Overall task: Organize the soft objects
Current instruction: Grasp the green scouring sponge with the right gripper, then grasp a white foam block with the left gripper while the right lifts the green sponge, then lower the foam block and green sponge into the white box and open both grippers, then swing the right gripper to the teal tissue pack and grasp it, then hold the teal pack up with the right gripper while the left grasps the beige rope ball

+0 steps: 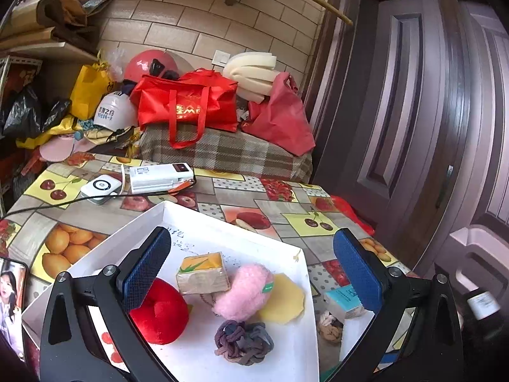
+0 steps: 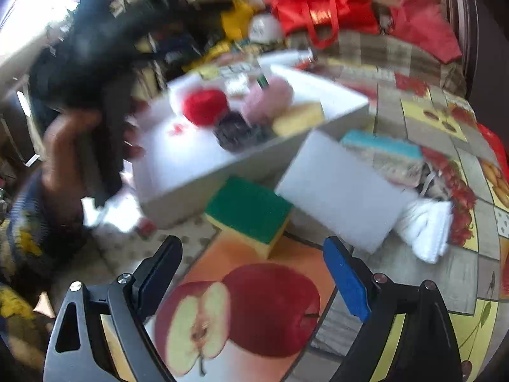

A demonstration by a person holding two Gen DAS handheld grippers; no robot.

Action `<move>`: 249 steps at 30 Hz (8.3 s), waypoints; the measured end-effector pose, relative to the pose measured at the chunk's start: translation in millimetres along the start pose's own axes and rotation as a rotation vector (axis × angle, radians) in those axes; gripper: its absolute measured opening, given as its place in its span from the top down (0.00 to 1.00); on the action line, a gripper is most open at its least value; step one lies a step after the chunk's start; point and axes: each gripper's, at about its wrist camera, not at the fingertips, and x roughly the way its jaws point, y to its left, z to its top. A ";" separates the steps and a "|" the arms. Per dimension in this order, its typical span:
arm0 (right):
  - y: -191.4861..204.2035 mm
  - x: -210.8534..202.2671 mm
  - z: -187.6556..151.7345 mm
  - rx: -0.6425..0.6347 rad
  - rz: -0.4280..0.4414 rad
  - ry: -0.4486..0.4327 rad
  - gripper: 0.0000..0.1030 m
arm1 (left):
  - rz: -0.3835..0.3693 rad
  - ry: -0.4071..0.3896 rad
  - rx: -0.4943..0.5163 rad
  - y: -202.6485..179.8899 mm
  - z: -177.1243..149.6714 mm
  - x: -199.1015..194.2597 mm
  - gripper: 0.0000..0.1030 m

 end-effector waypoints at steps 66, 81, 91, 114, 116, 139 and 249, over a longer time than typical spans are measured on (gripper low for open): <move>-126.9 -73.7 -70.9 0.487 -0.009 -0.142 0.44 | -0.341 0.709 0.738 -182.2 -138.8 46.8 0.26; -104.8 -153.1 -33.8 0.401 -0.135 -0.475 0.44 | -0.363 0.307 0.394 -143.1 -52.6 12.3 0.30; -111.9 -201.4 34.1 0.404 -0.111 -0.703 0.44 | -0.170 0.083 0.188 -58.5 13.6 -9.4 0.30; -13.2 -11.2 94.6 0.268 0.203 -0.210 0.44 | 0.155 0.082 -0.138 72.2 16.5 4.0 0.29; -0.4 6.6 89.3 0.241 0.212 -0.153 0.44 | 0.166 0.105 -0.137 72.2 12.3 9.5 0.29; 26.1 20.6 86.9 0.124 0.002 -0.255 0.03 | 0.313 0.079 -0.099 71.0 8.2 8.1 0.00; -187.8 -99.2 -56.9 0.717 -0.175 -0.575 0.23 | -0.235 0.727 0.455 -180.1 -123.3 77.1 0.01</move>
